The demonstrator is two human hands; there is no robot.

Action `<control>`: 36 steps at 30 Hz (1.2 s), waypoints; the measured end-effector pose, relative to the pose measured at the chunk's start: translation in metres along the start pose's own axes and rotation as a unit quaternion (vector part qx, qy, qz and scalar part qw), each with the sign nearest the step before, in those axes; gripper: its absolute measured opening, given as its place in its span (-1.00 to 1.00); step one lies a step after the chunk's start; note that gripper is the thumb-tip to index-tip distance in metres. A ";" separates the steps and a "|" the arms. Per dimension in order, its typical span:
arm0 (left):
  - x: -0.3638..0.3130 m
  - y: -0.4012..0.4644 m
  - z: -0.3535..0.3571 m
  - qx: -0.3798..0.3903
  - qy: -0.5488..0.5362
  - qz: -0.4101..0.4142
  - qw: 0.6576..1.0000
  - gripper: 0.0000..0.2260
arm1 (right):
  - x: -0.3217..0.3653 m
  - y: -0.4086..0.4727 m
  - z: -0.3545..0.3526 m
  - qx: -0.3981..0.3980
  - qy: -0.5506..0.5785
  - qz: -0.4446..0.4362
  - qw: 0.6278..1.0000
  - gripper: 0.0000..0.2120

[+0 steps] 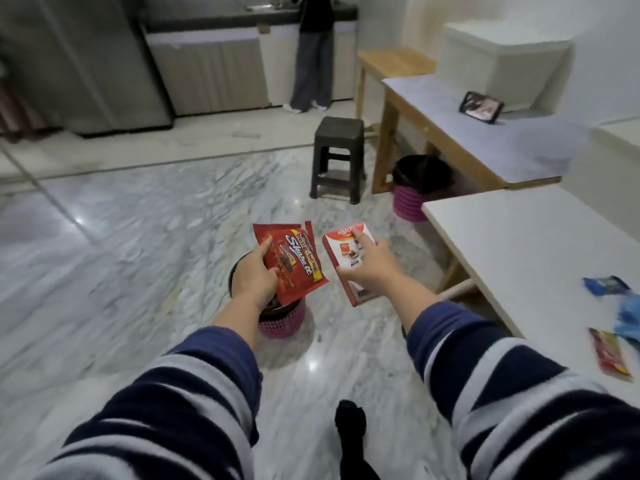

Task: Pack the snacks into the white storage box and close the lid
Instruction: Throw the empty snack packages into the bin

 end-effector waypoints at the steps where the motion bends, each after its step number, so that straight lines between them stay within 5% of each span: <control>1: 0.016 0.016 0.001 -0.004 -0.003 -0.017 1.000 -0.43 | 0.005 0.023 0.014 0.020 -0.007 -0.005 1.000 -0.15; 21: 0.276 0.227 0.067 0.001 -0.150 -0.313 0.938 -0.41 | 0.059 0.299 0.277 0.321 -0.084 0.040 0.943 -0.20; 30: 0.421 0.302 0.156 0.036 -0.128 -0.375 0.918 -0.47 | 0.029 0.404 0.462 0.359 -0.090 0.074 0.926 -0.18; 36: 0.464 0.307 0.193 0.036 -0.115 -0.391 0.913 -0.53 | -0.010 0.434 0.505 0.335 -0.089 0.065 0.936 -0.12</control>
Point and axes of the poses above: each hand's wrist, its own y-axis towards the middle knuckle, its own z-axis out of the palm, x = y × z, the point moved 9 cm from there along y, towards the middle knuckle, and after that the axes turned 10 degrees about -y, right-handed, at the moved point
